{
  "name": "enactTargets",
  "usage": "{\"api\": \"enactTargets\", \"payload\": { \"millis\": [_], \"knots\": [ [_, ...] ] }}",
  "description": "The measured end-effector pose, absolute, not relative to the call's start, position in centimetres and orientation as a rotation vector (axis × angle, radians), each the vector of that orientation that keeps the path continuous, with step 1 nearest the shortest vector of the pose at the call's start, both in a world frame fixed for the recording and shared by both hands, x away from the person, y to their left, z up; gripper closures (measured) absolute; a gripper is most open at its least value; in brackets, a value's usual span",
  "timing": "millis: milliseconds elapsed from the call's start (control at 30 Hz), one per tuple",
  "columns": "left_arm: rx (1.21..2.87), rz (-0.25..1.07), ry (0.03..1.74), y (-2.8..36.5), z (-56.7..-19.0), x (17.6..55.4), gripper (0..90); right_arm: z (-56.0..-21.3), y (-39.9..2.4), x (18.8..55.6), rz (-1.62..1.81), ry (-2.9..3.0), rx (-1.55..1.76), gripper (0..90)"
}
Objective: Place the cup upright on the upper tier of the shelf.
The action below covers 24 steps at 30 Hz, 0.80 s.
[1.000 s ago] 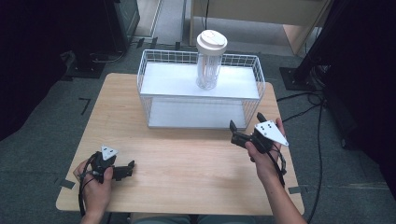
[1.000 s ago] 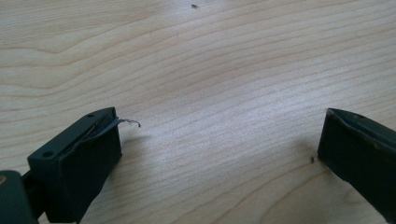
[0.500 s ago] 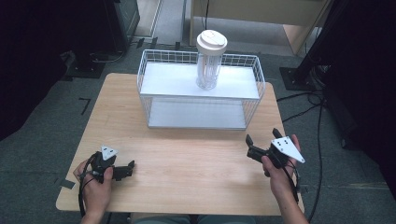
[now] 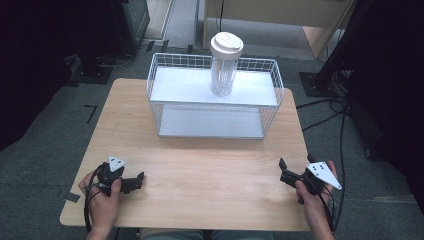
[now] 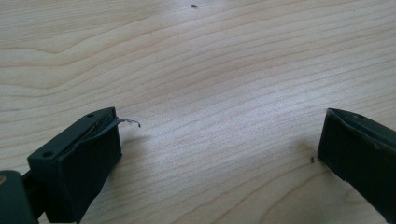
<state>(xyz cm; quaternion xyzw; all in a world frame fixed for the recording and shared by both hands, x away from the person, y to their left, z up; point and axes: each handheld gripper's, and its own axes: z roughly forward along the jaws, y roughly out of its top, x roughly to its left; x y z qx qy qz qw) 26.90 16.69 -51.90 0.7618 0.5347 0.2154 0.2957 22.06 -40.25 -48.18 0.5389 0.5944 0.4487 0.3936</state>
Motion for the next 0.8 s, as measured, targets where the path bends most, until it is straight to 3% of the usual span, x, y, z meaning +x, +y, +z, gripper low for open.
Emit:
{"api": "enactTargets", "payload": {
  "millis": [467,800],
  "knots": [
    [2.026,0.573,1.422,16.7,-51.9,26.9,0.0,-51.9,-42.3,18.9,1.011,1.604,1.447,0.0],
    [2.026,0.573,1.423,16.7,-51.9,26.9,0.0,-52.2,-42.4,18.4,0.855,1.718,1.535,0.0]
  ]
}}
